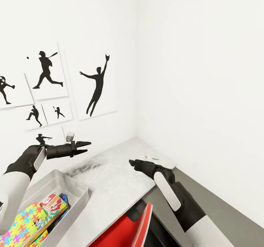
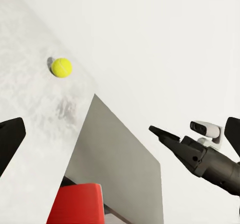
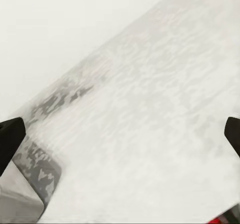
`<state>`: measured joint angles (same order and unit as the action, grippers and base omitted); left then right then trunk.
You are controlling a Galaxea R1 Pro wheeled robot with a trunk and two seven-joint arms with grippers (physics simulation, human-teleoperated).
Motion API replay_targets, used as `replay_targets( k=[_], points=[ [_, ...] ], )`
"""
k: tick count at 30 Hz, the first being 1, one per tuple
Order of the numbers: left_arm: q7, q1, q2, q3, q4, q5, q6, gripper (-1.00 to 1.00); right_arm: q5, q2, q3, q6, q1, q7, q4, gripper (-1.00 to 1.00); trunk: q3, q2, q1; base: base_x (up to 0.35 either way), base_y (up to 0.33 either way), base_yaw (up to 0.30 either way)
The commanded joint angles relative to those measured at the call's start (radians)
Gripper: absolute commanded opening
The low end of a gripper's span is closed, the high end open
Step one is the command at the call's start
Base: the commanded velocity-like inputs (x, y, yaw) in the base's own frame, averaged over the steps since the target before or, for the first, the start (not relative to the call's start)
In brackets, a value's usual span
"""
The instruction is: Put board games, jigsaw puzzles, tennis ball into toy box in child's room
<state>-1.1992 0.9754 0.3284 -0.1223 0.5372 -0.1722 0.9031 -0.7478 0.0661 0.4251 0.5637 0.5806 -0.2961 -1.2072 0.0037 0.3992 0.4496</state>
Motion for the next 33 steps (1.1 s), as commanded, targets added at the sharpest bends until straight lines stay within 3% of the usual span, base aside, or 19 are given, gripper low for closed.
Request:
replay_targets(
  k=[1, 5, 8, 12, 19, 25, 33],
  points=[
    [-0.001, 0.0, 0.0, 0.0, 0.0, -0.003, 0.007, 1.0, -0.01, 0.006, -0.001, 0.019, 0.006, -0.019, 0.0, 1.0, 0.0, 0.001, 0.0, 0.0, 0.0, 0.0],
    [0.0, 0.0, 0.0, 0.0, 0.0, -0.003, 0.007, 1.0, -0.01, 0.038, -0.026, 0.09, 0.063, -0.082, 0.015, 1.0, 0.0, 0.001, 0.0, 0.0, 0.0, 0.0],
    [0.001, 0.0, 0.0, 0.0, 0.0, -0.003, 0.007, 1.0, -0.011, 0.066, -0.054, 0.124, 0.139, -0.134, 0.07, 1.0, 0.0, 0.001, 0.0, 0.0, 0.0, 0.0],
    [-0.001, 0.0, 0.001, 0.0, 0.0, -0.002, 0.007, 1.0, -0.011, 0.108, -0.072, 0.151, 0.281, -0.179, 0.214, 1.0, 0.0, 0.001, 0.0, 0.0, 0.0, 0.0],
    [-0.006, 0.0, 0.002, 0.002, 0.0, -0.001, 0.009, 1.0, -0.011, 0.108, -0.079, 0.153, 0.527, -0.211, 0.489, 1.0, 0.0, 0.001, 0.0, 0.0, 0.0, 0.0],
    [-0.008, 0.0, 0.002, 0.001, 0.0, -0.001, 0.01, 1.0, -0.013, 0.108, -0.08, 0.127, 0.695, -0.218, 0.73, 1.0, 0.0, 0.001, 0.0, 0.0, 0.0, 0.0],
    [-0.008, 0.0, 0.003, 0.001, 0.0, -0.001, 0.011, 1.0, -0.013, 0.108, -0.08, 0.116, 0.763, -0.218, 0.852, 1.0, 0.0, 0.001, 0.0, 0.0, 0.0, 0.0]
  ],
)
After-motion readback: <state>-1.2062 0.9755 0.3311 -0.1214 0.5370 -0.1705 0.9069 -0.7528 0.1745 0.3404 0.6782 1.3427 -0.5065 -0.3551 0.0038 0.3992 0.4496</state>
